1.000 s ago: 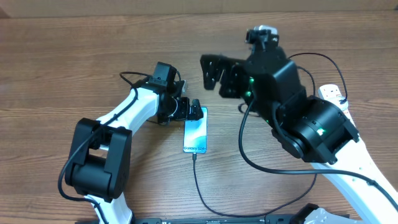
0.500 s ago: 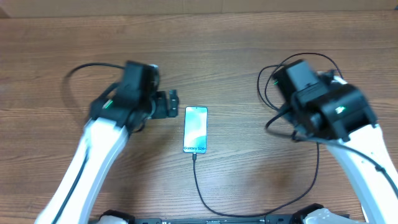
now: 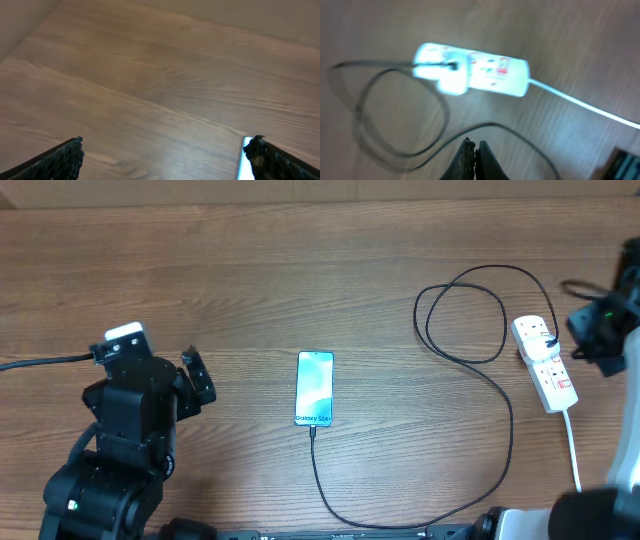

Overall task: Plug charger to phone and switch on socket
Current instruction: 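Move the right gripper to the power strip and press its switch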

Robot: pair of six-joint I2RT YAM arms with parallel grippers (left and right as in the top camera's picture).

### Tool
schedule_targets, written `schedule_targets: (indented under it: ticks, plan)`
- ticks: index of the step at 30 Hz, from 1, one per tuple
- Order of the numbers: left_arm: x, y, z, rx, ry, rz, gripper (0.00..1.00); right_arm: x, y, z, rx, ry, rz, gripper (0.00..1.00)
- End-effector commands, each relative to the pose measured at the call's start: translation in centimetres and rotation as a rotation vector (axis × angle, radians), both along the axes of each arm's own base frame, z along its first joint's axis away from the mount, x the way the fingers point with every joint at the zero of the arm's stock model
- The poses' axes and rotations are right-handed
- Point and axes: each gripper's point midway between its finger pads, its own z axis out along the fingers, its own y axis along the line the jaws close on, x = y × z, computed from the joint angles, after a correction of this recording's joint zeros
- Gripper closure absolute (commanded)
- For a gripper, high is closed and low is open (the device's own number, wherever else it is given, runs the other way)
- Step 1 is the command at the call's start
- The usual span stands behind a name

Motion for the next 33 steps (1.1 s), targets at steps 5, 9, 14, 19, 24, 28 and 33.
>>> schedule_targets:
  ticks: [5, 9, 14, 19, 24, 28, 33]
  plan:
    - [0.3, 1.1, -0.3, 0.039, 0.013, 0.067, 0.0, 2.1, -3.2, -5.9, 0.188, 0.042, 0.112, 0.96]
    - [0.8, 0.9, -0.8, 0.045, 0.035, 0.065, 0.0, 2.5, -3.9, -10.2, 0.24, 0.136, 0.122, 0.96]
    - [1.1, 0.8, -1.8, 0.059, 0.085, 0.063, 0.0, 3.3, -4.4, -13.3, 0.266, 0.174, 0.122, 0.96]
    - [1.4, 0.7, -2.9, 0.076, 0.136, 0.062, 0.0, 4.2, -4.9, -14.4, 0.258, 0.162, 0.124, 0.96]
    - [1.9, 0.4, -3.6, 0.079, 0.167, 0.056, 0.01, 5.0, -5.4, -15.3, 0.246, 0.144, 0.125, 0.96]
    - [1.9, 0.4, -3.7, 0.08, 0.17, 0.056, 0.0, 5.1, -5.4, -15.9, 0.25, 0.152, 0.131, 0.96]
    - [1.9, 0.4, -3.7, 0.08, 0.17, 0.056, 0.0, 5.3, -5.1, -17.0, 0.279, 0.159, 0.143, 0.96]
